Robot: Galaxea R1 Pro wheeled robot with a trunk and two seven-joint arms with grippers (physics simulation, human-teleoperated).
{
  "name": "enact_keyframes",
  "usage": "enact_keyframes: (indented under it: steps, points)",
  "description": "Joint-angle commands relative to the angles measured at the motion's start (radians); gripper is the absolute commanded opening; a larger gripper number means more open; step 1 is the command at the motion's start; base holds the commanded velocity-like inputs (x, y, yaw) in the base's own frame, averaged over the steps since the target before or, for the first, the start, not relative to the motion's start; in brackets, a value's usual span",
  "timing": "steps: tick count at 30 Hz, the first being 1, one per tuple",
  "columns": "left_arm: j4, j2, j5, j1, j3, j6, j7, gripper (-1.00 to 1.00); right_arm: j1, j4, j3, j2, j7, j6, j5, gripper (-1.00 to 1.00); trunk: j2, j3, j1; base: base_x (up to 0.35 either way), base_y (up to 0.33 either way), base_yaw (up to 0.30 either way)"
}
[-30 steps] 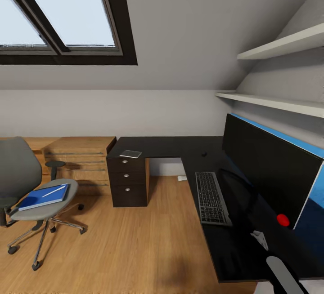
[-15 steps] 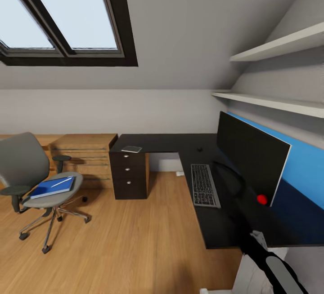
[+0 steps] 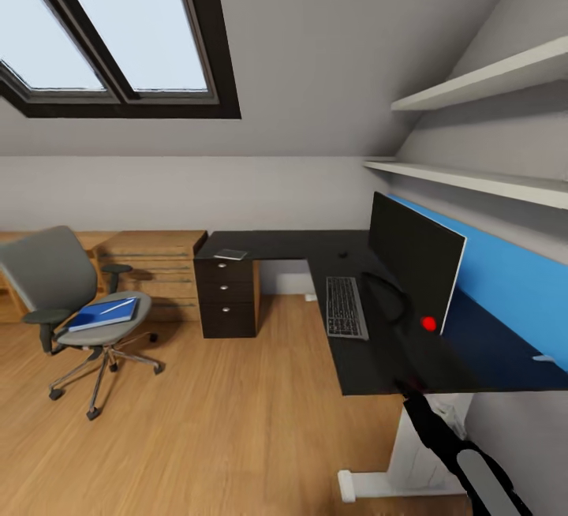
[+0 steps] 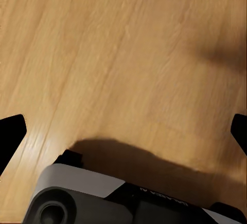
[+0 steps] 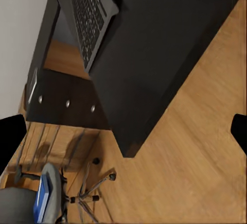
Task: In the bedroom, organize the workspace by keeping the computer under the desk, ensuring the monitor is on the desk, placing the keyboard on the desk next to the monitor, placing the mouse on the desk next to the keyboard, moving the folder from the swivel chair onto the desk next to the mouse, stacking the notebook on top of the folder with the pen on top of the notebook, and positioning the swivel chair next to the desk.
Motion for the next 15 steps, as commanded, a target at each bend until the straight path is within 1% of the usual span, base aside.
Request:
enact_keyframes:
  steps: [1,2,3,5,6,7,9,10,11,12,13,15]
  points:
    - [-0.002,0.000,0.009,0.000,-0.001,0.002,0.008,1.00,0.000,-0.002,-0.001,0.013,0.004,-0.012,0.027,1.00,-0.001,-0.001,-0.001,-0.329,-0.072,0.000]
    - [-0.002,0.000,0.008,0.000,-0.002,0.002,0.008,1.00,0.000,-0.006,0.004,0.036,0.005,-0.047,0.081,1.00,-0.001,-0.001,-0.001,-0.330,-0.072,0.000]
    - [-0.002,0.000,0.008,-0.001,-0.002,0.002,0.008,1.00,0.000,-0.008,0.009,0.053,0.006,-0.077,0.119,1.00,-0.001,-0.001,-0.001,-0.328,-0.059,0.000]
    - [-0.002,0.000,0.008,-0.001,-0.002,0.002,0.008,1.00,0.000,-0.010,0.014,0.069,0.007,-0.111,0.154,1.00,-0.001,-0.001,-0.001,-0.320,-0.042,0.000]
    - [-0.002,0.001,0.008,0.000,-0.002,0.002,0.008,1.00,0.000,-0.012,0.017,0.083,0.007,-0.150,0.189,1.00,-0.001,-0.001,-0.001,-0.269,-0.024,0.000]
    - [-0.001,0.001,0.008,-0.001,-0.002,0.002,0.008,1.00,0.001,-0.013,0.019,0.090,0.007,-0.169,0.204,1.00,-0.001,-0.001,-0.001,-0.229,-0.019,0.000]
    - [-0.001,0.002,0.008,-0.001,-0.002,0.002,0.008,1.00,0.004,-0.030,0.027,0.112,0.009,-0.231,0.258,1.00,-0.001,-0.001,-0.001,-0.120,-0.010,0.000]
    - [-0.001,0.002,0.008,-0.001,-0.002,0.002,0.008,1.00,0.008,-0.059,0.039,0.125,0.008,-0.259,0.289,1.00,-0.001,-0.001,-0.001,-0.060,-0.005,0.000]
    - [-0.001,0.002,0.008,-0.001,-0.002,0.002,0.008,1.00,0.012,-0.077,0.046,0.132,0.007,-0.272,0.305,1.00,-0.001,-0.001,-0.001,-0.048,-0.004,0.000]
    - [-0.001,0.002,0.008,-0.001,-0.001,0.002,0.008,1.00,0.028,-0.120,0.058,0.147,0.004,-0.299,0.340,1.00,-0.001,-0.001,-0.001,-0.031,-0.003,0.000]
    - [-0.001,0.002,0.007,0.000,-0.001,0.002,0.008,1.00,0.061,-0.170,0.067,0.165,-0.003,-0.327,0.389,1.00,-0.001,-0.001,-0.001,-0.020,-0.002,0.000]
    - [-0.002,0.003,0.007,0.000,0.002,0.002,0.008,1.00,0.136,-0.249,0.077,0.204,-0.036,-0.379,0.510,1.00,0.006,0.002,-0.004,-0.010,-0.001,0.000]
